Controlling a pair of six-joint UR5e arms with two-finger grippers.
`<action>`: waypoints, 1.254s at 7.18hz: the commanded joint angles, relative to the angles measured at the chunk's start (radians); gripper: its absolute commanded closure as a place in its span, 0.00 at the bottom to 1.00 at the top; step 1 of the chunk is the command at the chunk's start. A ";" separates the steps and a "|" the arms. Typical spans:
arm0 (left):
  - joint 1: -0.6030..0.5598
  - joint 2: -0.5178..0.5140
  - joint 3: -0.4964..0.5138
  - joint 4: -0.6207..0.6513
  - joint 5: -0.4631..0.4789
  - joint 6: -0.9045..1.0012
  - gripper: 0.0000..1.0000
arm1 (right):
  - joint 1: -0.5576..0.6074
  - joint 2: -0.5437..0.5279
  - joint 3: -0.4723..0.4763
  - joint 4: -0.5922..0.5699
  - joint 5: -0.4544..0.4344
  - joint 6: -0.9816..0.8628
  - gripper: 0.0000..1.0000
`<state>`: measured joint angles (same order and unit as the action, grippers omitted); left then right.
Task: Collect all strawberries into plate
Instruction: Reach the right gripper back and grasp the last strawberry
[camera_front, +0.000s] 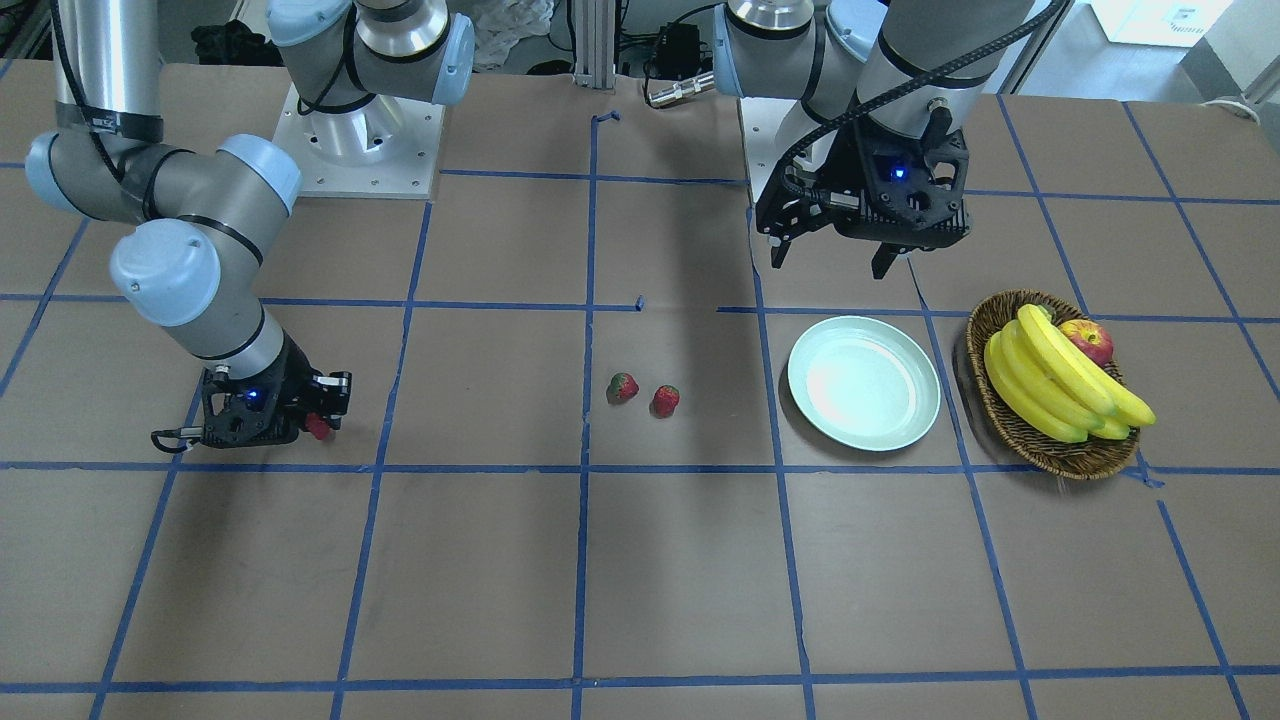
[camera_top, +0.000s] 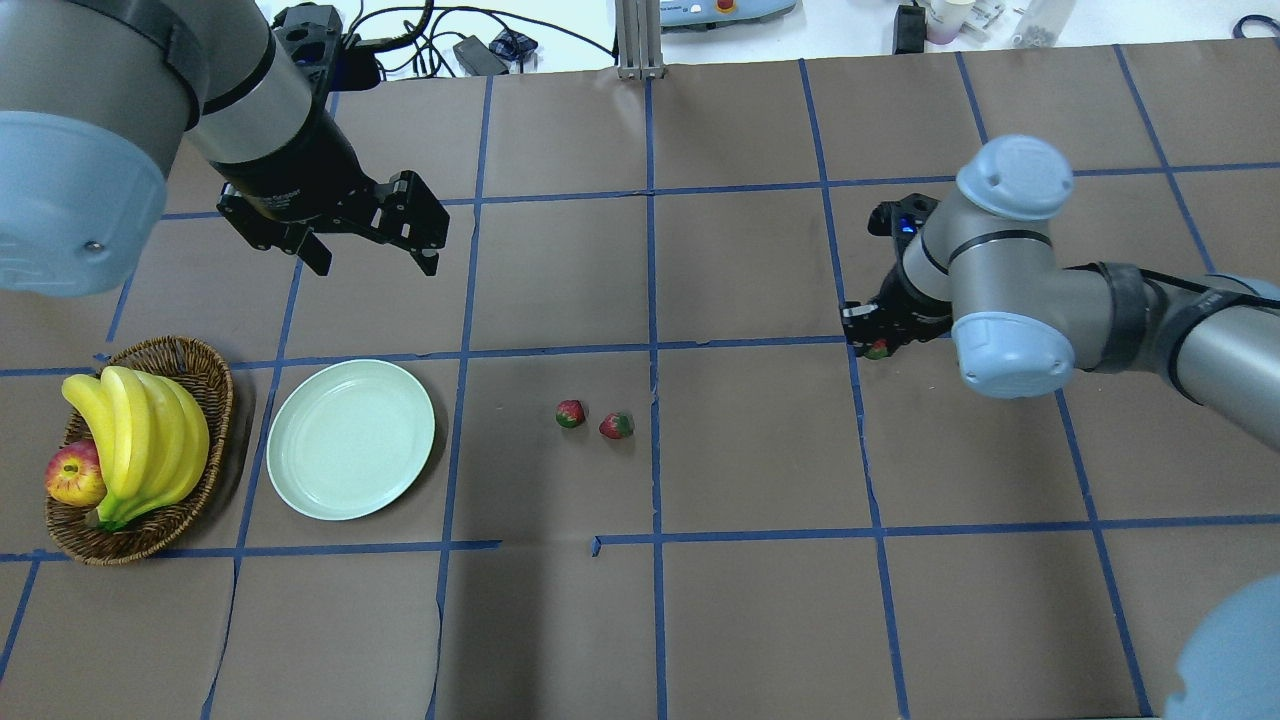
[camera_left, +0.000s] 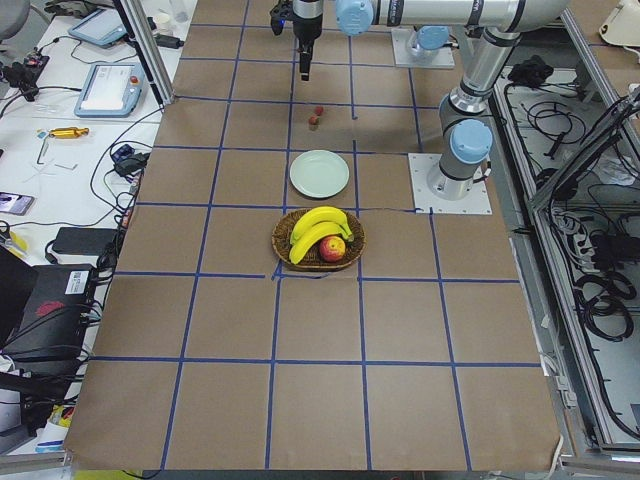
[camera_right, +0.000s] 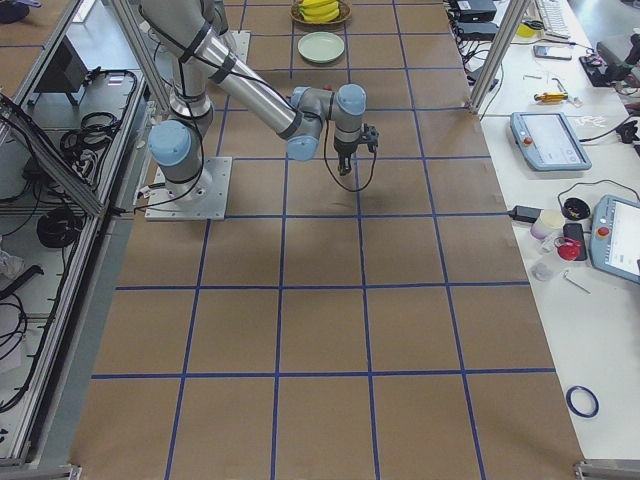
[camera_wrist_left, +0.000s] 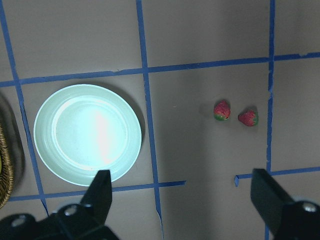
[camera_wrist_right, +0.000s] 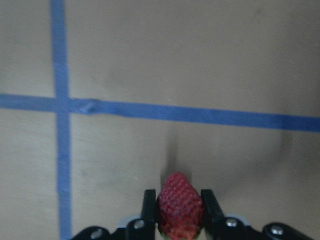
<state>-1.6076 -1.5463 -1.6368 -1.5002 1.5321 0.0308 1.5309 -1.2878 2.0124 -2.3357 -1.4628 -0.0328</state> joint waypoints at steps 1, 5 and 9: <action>0.000 0.000 0.002 0.000 -0.001 0.000 0.00 | 0.237 0.016 -0.078 0.007 0.009 0.326 1.00; 0.000 0.000 0.002 0.000 -0.001 0.003 0.00 | 0.569 0.206 -0.343 -0.017 0.035 0.747 1.00; 0.000 -0.001 0.002 0.000 -0.001 0.004 0.00 | 0.634 0.307 -0.390 -0.022 0.064 0.797 0.70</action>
<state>-1.6076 -1.5477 -1.6353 -1.5003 1.5310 0.0344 2.1584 -1.0085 1.6174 -2.3566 -1.4057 0.7617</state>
